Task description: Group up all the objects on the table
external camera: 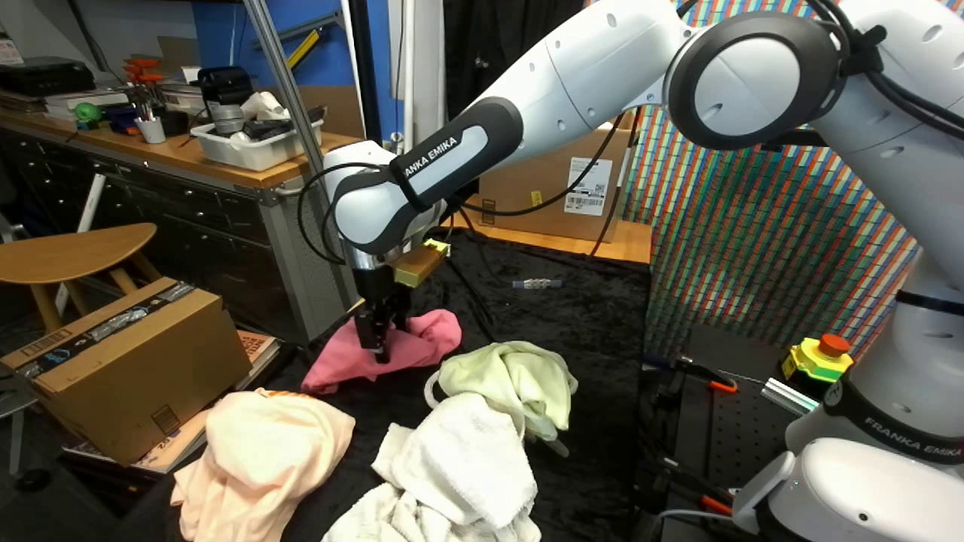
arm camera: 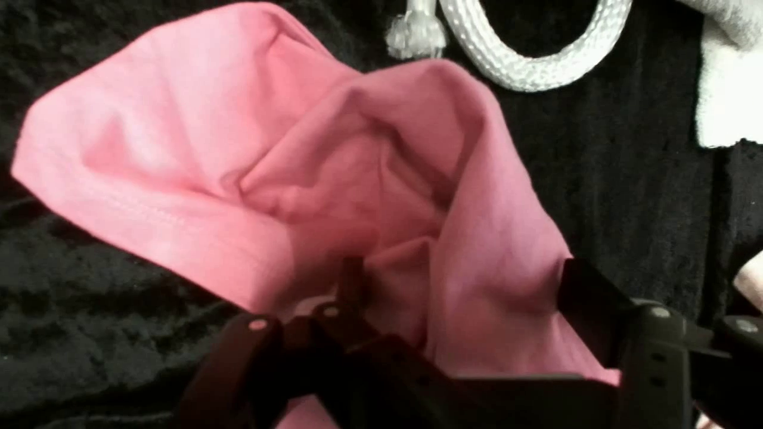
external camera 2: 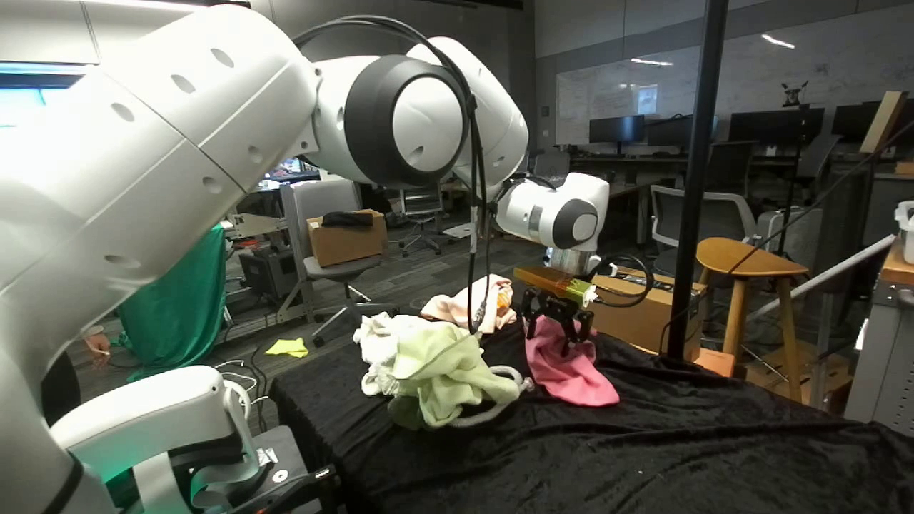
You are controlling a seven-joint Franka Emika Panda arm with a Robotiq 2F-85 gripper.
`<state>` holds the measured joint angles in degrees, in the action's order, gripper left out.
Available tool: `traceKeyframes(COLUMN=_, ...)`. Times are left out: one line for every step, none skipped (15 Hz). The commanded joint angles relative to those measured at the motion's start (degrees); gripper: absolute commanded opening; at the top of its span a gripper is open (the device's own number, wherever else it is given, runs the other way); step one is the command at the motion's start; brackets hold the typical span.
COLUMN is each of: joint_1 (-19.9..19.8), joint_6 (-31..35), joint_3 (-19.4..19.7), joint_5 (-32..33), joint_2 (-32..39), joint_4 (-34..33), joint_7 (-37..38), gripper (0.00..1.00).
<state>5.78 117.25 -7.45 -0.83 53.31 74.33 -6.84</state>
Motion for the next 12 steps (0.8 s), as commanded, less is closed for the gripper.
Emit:
traceKeyframes(joint_1=-0.21, joint_6=-1.66, joint_3=-0.26, joint_5=-0.72, joint_2=-0.06, joint_4=-0.98, joint_7=-1.18, gripper=0.54)
traceKeyframes(joint_1=-0.37, joint_6=-2.0, joint_3=-0.38, joint_5=-0.81, joint_2=-0.36, joint_4=-0.67, joint_7=-1.47, gripper=0.44)
traceKeyframes(joint_1=-0.37, joint_6=-1.91, joint_3=-0.32, joint_5=-0.77, joint_2=-0.64, joint_4=-0.32, joint_7=-1.42, gripper=0.38)
traceKeyframes(joint_1=-0.63, joint_6=-2.39, joint_3=-0.54, joint_5=-0.91, joint_2=-1.03, joint_4=0.12, joint_7=-2.04, gripper=0.31)
traceKeyframes(joint_1=-0.95, joint_6=-2.97, joint_3=-0.83, joint_5=-1.11, joint_2=-1.52, joint_4=0.61, joint_7=-2.85, gripper=0.22)
traceKeyframes(joint_1=-1.11, joint_6=-3.38, joint_3=-0.92, joint_5=-1.09, joint_2=-2.04, joint_4=1.12, joint_7=-3.49, gripper=0.15)
traceKeyframes(joint_1=-1.6, joint_6=-3.84, joint_3=-1.25, joint_5=-1.27, joint_2=-3.15, joint_4=2.27, joint_7=-4.73, gripper=0.08)
traceKeyframes(joint_1=-1.88, joint_6=-4.4, joint_3=-1.39, joint_5=-1.19, joint_2=-4.33, joint_4=3.38, joint_7=-5.77, gripper=0.07)
traceKeyframes(joint_1=-2.62, joint_6=-4.56, joint_3=-1.98, joint_5=-1.38, joint_2=-6.57, joint_4=5.66, joint_7=-7.91, gripper=0.06)
traceKeyframes(joint_1=-3.05, joint_6=-4.36, joint_3=-2.19, joint_5=-1.34, joint_2=-8.85, joint_4=7.93, joint_7=-9.21, gripper=0.05)
traceKeyframes(joint_1=-3.53, joint_6=-3.89, joint_3=-2.44, joint_5=-1.37, joint_2=-11.29, joint_4=10.32, joint_7=-10.5, gripper=0.08)
traceKeyframes(joint_1=-4.29, joint_6=-3.26, joint_3=-2.89, joint_5=-1.6, joint_2=-14.75, joint_4=13.78, joint_7=-12.12, gripper=0.09)
